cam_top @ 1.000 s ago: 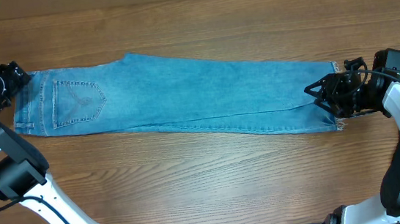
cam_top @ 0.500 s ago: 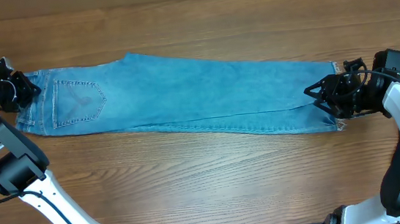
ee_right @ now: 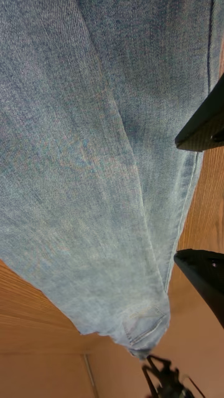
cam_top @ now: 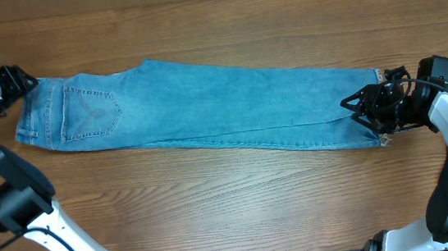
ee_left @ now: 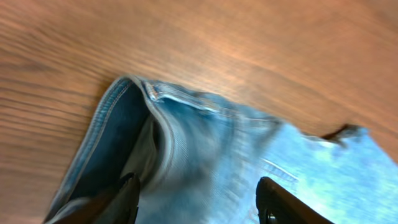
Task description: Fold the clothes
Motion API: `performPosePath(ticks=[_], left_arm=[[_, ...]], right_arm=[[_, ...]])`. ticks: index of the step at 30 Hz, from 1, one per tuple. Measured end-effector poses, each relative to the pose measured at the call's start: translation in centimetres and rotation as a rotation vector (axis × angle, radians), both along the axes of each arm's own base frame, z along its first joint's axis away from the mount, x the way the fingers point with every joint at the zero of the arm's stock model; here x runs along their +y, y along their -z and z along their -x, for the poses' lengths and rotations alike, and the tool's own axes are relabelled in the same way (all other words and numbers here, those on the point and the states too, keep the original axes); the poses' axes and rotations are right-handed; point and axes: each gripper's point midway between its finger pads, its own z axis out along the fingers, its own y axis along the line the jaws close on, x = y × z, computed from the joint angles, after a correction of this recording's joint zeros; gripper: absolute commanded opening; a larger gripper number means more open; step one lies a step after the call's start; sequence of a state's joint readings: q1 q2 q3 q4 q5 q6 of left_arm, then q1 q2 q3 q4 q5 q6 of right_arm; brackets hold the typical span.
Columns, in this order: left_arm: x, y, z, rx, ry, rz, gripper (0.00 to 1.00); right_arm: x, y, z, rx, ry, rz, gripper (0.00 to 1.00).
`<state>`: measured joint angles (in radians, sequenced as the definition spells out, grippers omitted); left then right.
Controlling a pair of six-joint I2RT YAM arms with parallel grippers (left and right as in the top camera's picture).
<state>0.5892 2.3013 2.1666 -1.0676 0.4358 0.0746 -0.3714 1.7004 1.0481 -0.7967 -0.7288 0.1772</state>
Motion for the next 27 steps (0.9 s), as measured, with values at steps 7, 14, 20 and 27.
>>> performPosePath(ticks=[7, 14, 20, 27], left_arm=[[-0.6, -2.0, 1.2, 0.013, -0.006, -0.005, 0.44], [-0.7, 0.1, 6.1, 0.273, -0.124, 0.006, 0.63], [-1.2, 1.0, 8.8, 0.411, -0.200, 0.033, 0.52], [-1.2, 1.3, 10.1, 0.462, -0.241, 0.057, 0.39]], right_arm=[[0.0, 0.0, 0.0, -0.003, -0.005, 0.002, 0.55], [0.1, 0.0, 0.3, 0.006, -0.008, -0.001, 0.60], [0.2, 0.1, 0.7, 0.031, -0.006, -0.008, 0.56], [-0.5, 1.3, 1.7, 0.125, 0.049, 0.038, 0.09]])
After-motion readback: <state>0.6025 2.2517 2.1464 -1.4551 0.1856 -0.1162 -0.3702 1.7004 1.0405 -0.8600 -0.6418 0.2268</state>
